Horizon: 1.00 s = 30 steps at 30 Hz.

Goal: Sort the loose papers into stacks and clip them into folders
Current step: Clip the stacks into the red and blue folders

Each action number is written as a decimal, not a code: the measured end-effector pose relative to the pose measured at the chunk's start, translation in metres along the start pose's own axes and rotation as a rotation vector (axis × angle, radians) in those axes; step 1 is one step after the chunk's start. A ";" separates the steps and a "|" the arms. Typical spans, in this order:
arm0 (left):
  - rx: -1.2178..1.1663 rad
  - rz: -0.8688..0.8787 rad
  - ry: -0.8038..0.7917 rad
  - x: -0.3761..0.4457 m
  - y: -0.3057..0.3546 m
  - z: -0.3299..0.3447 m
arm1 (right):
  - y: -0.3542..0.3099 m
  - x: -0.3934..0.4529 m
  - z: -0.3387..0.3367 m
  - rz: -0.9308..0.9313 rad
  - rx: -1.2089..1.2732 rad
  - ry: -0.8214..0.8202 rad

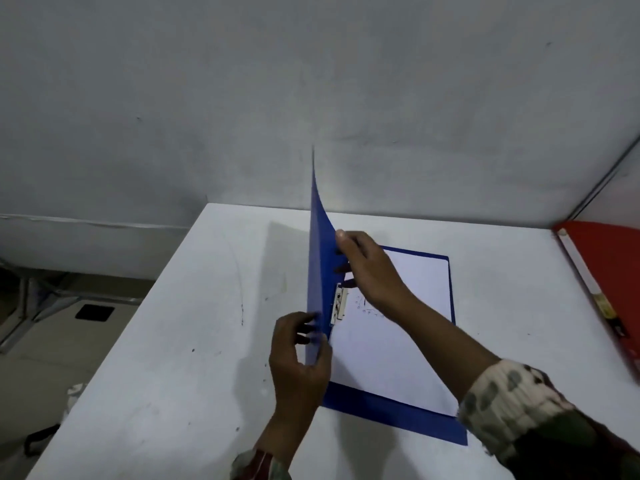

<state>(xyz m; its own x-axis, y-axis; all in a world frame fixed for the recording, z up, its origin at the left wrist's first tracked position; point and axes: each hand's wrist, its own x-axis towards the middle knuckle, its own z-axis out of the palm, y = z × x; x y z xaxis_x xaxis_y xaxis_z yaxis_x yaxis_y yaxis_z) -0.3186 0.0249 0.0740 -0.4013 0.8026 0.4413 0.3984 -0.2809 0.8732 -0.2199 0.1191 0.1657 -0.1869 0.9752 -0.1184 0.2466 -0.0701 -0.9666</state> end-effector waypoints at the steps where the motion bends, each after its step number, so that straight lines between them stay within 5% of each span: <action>1: 0.003 0.044 -0.044 -0.001 0.001 0.001 | -0.012 0.000 -0.003 0.007 0.030 -0.009; 9: -0.064 0.202 -0.206 0.001 0.007 0.011 | -0.030 -0.014 -0.043 0.103 -0.041 0.049; 16: -0.007 -0.205 -0.259 0.011 0.004 0.030 | 0.001 -0.034 -0.079 0.170 -0.134 0.100; 24: 0.351 -0.239 -0.524 0.017 -0.036 0.053 | 0.061 -0.042 -0.123 0.402 -0.199 0.277; 30: 0.545 -0.406 -0.575 0.017 -0.048 0.067 | 0.117 -0.055 -0.132 0.575 -0.303 0.280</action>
<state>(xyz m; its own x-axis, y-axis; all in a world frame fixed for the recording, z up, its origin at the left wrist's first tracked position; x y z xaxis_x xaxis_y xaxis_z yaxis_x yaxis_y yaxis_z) -0.2895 0.0873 0.0257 -0.1794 0.9670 -0.1809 0.7114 0.2545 0.6550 -0.0553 0.0850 0.0893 0.2938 0.8211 -0.4894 0.4944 -0.5687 -0.6574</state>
